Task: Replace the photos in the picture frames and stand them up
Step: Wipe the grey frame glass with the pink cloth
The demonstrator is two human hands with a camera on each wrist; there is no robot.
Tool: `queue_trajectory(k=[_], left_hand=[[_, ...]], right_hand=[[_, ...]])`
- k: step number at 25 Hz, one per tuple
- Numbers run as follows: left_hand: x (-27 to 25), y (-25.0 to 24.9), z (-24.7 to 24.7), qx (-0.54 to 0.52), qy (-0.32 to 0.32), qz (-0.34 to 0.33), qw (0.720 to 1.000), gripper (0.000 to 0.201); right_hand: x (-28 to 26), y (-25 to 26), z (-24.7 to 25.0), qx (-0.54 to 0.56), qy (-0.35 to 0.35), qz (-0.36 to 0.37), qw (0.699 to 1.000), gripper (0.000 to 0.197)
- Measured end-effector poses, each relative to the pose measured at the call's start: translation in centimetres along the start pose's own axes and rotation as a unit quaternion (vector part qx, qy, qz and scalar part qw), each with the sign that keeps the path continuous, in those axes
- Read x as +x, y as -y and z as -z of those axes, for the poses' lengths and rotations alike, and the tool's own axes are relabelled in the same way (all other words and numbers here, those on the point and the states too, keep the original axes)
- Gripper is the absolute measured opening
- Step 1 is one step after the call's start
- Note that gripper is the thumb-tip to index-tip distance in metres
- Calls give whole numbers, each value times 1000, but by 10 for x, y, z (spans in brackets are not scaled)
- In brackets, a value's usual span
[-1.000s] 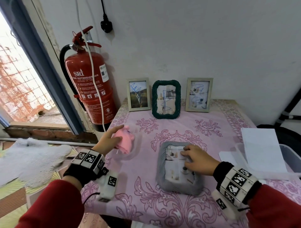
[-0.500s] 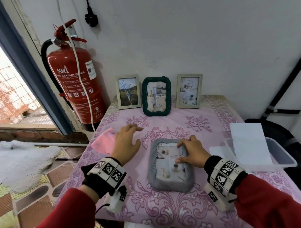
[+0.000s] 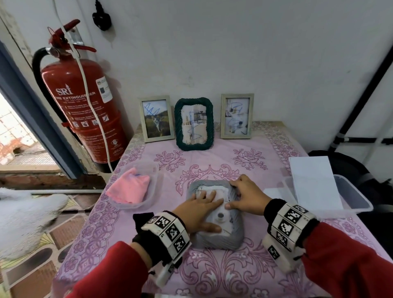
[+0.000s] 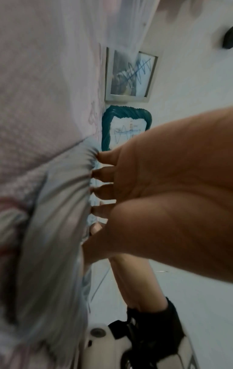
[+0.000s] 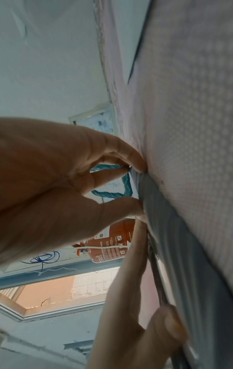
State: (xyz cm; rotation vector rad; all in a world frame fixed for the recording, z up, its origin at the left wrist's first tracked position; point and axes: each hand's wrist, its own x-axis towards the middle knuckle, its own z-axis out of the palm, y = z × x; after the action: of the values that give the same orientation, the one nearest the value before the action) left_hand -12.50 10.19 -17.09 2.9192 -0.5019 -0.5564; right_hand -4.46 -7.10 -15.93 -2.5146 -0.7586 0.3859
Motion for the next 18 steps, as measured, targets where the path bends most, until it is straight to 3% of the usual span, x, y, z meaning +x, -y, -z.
queue_trajectory(k=[5,15,18], left_hand=[[4,1,-4,26,20,-3,999,82],[5,-5,6,34,21,16,999,82],[1,-4,6,-14,-30,13,999,85]], right_hand=[[1,-6,0,7,-24,12,1000,81],[-1,-4,-8,-36,-23,26,999,50],[0,1,-10,-53,-23,15,998,46]])
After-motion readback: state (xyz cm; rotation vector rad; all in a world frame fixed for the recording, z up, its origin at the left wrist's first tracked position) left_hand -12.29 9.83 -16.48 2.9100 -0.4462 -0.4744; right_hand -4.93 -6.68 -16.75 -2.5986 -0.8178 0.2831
